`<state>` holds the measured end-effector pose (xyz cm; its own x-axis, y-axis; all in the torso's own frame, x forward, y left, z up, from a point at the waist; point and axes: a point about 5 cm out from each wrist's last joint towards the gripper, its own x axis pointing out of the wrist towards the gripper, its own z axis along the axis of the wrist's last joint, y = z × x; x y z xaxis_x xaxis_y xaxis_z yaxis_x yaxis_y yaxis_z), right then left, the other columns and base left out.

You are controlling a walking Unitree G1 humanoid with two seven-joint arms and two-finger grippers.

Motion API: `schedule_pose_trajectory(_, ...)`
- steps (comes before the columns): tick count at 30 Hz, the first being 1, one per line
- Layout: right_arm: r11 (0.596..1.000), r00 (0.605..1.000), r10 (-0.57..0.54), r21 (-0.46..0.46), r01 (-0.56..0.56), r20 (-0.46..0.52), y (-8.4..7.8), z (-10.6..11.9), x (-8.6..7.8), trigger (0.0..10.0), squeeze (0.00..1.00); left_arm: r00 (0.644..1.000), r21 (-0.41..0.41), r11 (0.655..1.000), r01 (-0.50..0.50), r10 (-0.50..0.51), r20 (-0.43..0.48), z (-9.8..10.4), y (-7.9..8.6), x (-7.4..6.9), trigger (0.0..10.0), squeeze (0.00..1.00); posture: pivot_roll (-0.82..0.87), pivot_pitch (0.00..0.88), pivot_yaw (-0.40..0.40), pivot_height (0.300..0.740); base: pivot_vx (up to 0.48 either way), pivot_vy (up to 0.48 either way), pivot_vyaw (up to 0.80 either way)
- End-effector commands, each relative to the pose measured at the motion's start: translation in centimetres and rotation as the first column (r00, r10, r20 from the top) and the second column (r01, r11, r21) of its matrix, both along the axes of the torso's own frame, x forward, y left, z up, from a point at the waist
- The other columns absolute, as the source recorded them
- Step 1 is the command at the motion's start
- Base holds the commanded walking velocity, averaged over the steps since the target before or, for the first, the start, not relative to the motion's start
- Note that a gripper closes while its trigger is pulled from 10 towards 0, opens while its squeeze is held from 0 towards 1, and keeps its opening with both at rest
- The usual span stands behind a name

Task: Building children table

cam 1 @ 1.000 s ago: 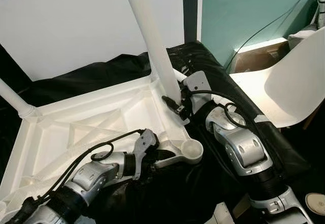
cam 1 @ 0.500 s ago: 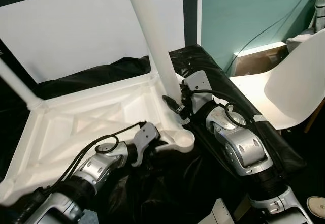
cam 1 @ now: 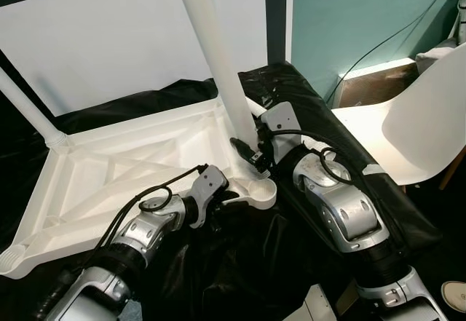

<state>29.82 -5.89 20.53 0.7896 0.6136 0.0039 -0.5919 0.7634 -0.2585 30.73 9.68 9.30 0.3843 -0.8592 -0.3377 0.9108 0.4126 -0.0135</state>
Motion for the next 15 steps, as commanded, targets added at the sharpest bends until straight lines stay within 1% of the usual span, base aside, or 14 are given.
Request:
schedule_pose_trajectory(1,1.000,1.000,0.019,0.019,-0.020,0.011,0.4,0.3,-0.4,10.0,0.00,0.997,0.030,0.997,-0.071,0.071,0.029,0.1,0.5,0.9,10.0,0.00,-0.05,0.000,0.135,0.740,0.000,0.000,0.00)
schedule_pose_trajectory(2,1.000,1.000,0.020,0.018,-0.020,0.006,0.4,0.2,-0.5,10.0,0.00,0.995,0.029,0.995,-0.099,0.097,0.038,0.2,0.3,1.4,10.0,0.00,-0.05,0.000,0.135,0.740,0.000,0.000,0.00)
schedule_pose_trajectory(5,1.000,1.000,0.019,0.016,-0.019,0.000,0.3,0.0,-0.5,10.0,0.00,0.993,0.030,0.994,-0.108,0.106,0.043,0.2,0.3,1.6,10.0,0.00,-0.05,0.000,0.138,0.740,0.000,0.000,0.00)
schedule_pose_trajectory(8,1.000,1.000,0.013,0.011,-0.012,-0.009,0.0,-0.4,-0.7,10.0,0.00,0.994,0.031,0.994,-0.105,0.104,0.043,0.2,0.2,1.6,10.0,0.00,-0.06,0.000,0.139,0.740,0.000,0.000,0.00)
schedule_pose_trajectory(9,1.000,1.000,0.001,0.003,-0.001,-0.021,-0.4,-0.9,-0.8,10.0,0.00,0.994,0.031,0.994,-0.102,0.101,0.042,0.2,0.3,1.6,10.0,0.00,-0.06,0.000,0.139,0.740,0.000,0.000,0.00)
schedule_pose_trajectory(10,1.000,1.000,0.001,0.003,-0.001,-0.021,-0.4,-0.9,-0.8,10.0,0.00,0.994,0.031,0.994,-0.102,0.101,0.042,0.2,0.3,1.6,10.0,0.00,-0.06,0.000,0.139,0.740,0.000,0.000,0.00)
schedule_pose_trajectory(15,0.999,0.998,-0.032,-0.015,0.031,-0.047,-1.4,-2.3,-0.9,10.0,0.00,0.997,0.038,0.997,-0.074,0.073,0.031,-0.2,0.5,1.2,10.0,0.00,-0.06,0.000,0.138,0.740,0.000,0.000,0.00)
